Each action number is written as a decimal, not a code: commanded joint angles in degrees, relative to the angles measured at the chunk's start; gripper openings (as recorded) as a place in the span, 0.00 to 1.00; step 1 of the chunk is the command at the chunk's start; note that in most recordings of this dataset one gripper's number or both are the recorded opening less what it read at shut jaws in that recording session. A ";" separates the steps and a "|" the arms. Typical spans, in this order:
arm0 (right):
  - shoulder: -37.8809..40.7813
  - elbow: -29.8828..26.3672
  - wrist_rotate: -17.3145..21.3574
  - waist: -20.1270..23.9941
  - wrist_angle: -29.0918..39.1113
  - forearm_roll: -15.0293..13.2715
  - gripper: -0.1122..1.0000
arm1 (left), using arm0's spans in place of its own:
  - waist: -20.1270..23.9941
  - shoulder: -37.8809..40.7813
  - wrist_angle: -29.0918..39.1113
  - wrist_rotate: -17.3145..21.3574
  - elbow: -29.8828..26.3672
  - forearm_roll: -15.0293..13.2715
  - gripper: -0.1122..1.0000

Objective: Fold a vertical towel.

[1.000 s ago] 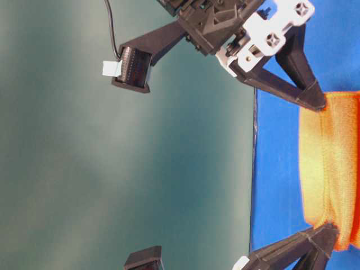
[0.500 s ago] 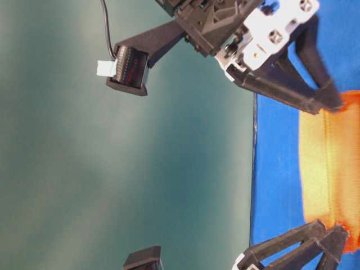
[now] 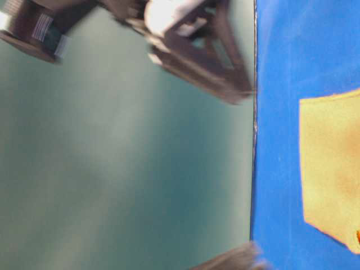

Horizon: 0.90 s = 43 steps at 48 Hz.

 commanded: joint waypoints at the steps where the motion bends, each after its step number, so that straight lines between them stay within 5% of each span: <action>1: -4.66 -0.35 -0.09 0.26 -0.18 -0.79 0.67 | -0.44 -5.45 0.18 0.35 0.00 0.00 0.61; 17: -17.67 3.34 -0.09 -0.18 -0.18 -3.60 0.67 | -0.44 -23.55 0.44 3.25 4.75 0.00 0.61; 43: -45.00 20.39 0.44 -1.23 0.62 -3.43 0.67 | 2.55 -46.76 10.11 5.01 13.80 0.09 0.61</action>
